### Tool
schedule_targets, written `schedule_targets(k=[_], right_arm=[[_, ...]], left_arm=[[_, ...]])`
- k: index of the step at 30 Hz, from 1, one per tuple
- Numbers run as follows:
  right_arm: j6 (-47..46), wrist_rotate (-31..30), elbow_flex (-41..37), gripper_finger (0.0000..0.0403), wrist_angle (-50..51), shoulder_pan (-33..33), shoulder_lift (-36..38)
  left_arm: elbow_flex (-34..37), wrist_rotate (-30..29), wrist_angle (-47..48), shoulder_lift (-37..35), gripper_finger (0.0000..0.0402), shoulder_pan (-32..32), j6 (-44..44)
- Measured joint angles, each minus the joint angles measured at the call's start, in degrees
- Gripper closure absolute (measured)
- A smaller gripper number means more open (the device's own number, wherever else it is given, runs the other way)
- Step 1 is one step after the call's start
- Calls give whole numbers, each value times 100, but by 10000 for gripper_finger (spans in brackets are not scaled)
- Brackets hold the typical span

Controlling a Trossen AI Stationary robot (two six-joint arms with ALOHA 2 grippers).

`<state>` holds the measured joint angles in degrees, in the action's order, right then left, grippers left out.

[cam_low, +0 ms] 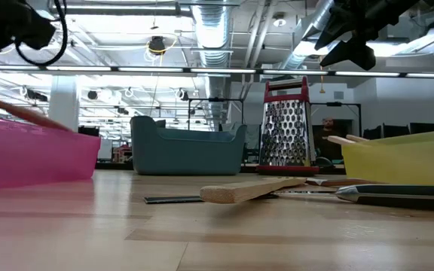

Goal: Pick & Place Kitchen Items
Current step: Put the brown serving spoon into the pink bin

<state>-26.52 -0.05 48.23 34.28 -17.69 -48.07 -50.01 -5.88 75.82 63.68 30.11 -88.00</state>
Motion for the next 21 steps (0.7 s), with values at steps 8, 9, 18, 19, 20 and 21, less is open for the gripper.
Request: schedule_targets(k=[8,9,18,19,20,21], right_arm=[[13,-1,0,182,-1,0,0],[13,-1,0,182,0,1,0],[13,-2,0,182,0,1,0],[13,-2,0,182,-2,0,0],[13,-2,0,182,0,1,0],[15,-2,0,182,0,0,0]], left_arm=[[278,562,-115,2,350,181,-571],[284,582,-138,2,350,225,-647],[288,174,-181,2,351,437,-1870],[288,148,-184,2,351,437,-1979],[288,139,-185,2,351,437,-2088],[288,137,-187,2,351,437,-2189]])
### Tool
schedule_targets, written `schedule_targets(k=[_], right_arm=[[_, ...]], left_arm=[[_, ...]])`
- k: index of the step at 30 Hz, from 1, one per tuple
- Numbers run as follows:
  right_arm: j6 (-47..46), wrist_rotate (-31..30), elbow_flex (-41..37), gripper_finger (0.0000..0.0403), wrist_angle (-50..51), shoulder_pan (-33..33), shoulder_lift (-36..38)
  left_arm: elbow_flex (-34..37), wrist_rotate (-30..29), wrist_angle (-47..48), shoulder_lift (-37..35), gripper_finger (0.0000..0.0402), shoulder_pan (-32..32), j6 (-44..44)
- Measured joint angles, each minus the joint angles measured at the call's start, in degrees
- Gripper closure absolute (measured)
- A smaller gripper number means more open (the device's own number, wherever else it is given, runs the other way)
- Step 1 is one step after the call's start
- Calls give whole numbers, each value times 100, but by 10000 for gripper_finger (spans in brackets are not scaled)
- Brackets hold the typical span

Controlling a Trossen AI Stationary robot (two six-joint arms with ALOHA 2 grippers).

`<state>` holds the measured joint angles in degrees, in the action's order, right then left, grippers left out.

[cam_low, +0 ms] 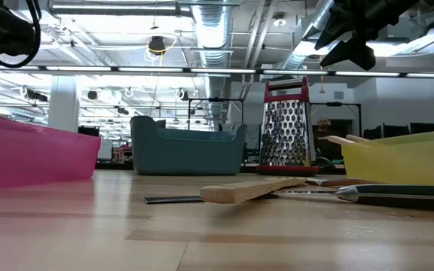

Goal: Pick & Place Kitchen Items
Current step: Put the brown serving spoon into the pink bin

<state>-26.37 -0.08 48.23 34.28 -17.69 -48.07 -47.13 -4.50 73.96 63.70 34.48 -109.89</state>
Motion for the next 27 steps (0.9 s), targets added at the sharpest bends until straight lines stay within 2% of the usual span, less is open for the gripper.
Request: schedule_targets(k=[6,14,27], right_arm=[[120,0,0,182,-1,0,0],[151,0,0,182,-2,1,0],[251,0,0,182,0,2,0]], left_arm=[[0,206,-48,0,351,0,-113],[11,129,-57,39,350,-4,-211],[676,370,-525,42,350,-4,-314]])
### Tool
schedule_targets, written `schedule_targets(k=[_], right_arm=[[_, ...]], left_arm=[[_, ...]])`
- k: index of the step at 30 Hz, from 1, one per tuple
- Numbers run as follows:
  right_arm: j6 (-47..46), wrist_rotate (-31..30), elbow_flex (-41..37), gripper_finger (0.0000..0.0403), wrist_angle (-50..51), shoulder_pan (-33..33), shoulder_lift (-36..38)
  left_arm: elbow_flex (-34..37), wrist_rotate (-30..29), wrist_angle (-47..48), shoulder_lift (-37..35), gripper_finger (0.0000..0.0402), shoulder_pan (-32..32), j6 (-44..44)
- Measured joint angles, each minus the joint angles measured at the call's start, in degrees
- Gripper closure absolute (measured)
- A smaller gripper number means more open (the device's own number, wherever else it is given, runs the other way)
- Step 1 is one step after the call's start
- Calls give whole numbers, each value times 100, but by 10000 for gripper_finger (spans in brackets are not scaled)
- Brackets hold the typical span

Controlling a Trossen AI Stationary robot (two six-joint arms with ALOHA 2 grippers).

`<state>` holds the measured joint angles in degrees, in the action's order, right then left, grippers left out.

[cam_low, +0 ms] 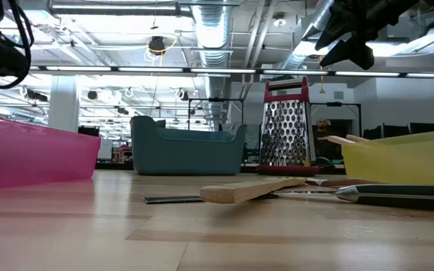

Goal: Pick & Place Kitchen Items
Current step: Put the brown serving spoon into the pink bin

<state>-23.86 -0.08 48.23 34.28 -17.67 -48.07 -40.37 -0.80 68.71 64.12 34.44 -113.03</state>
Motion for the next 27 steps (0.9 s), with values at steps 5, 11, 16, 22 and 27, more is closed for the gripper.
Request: schedule_targets(k=[5,11,16,22,27], right_arm=[[5,0,0,182,0,-1,0],[7,0,0,182,-1,-1,0],[7,0,0,182,-1,-1,0],[46,0,0,182,0,-2,0],[48,0,0,182,0,0,0]], left_arm=[[10,34,-20,1,350,0,-5],[10,22,-18,21,350,0,-18],[10,-15,-20,55,350,0,-58],[10,-39,-17,113,350,0,-112],[10,-72,-16,199,350,0,-125]])
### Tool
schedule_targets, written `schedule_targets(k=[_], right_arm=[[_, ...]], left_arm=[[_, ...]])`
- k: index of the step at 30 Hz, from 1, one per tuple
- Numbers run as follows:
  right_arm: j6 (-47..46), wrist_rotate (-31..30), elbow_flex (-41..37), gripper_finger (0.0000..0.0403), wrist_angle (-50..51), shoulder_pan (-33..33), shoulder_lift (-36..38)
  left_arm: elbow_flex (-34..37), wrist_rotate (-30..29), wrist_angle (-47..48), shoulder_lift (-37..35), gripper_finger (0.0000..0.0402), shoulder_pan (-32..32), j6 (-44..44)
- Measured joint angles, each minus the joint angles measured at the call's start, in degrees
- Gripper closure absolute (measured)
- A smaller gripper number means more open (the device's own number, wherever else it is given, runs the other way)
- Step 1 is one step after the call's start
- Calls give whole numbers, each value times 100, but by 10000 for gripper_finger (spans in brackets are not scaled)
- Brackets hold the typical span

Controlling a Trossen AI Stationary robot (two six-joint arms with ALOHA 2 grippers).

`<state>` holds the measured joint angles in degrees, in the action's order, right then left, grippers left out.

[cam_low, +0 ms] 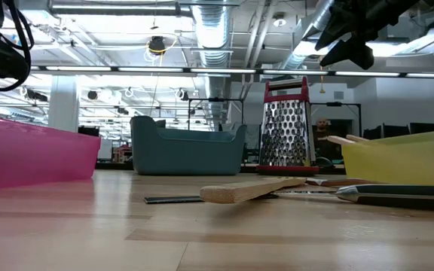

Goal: Pick & Place Kitchen Items
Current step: Put the brown serving spoon into the pink bin

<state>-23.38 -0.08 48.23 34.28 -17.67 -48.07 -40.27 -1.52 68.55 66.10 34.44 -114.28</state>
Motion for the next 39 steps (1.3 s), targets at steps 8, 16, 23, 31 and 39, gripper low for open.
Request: schedule_targets(k=[8,16,23,31,39], right_arm=[[0,0,0,182,0,-1,0],[0,0,0,182,2,0,0],[0,0,0,182,2,-1,1],[0,2,0,182,4,0,0],[-2,2,0,182,5,-1,0]], left_arm=[[-2,28,-1,209,350,7,29],[-2,108,-22,284,350,15,134],[61,-12,-203,295,350,15,150],[257,-11,-416,295,350,15,151],[346,-45,-512,277,332,15,170]])
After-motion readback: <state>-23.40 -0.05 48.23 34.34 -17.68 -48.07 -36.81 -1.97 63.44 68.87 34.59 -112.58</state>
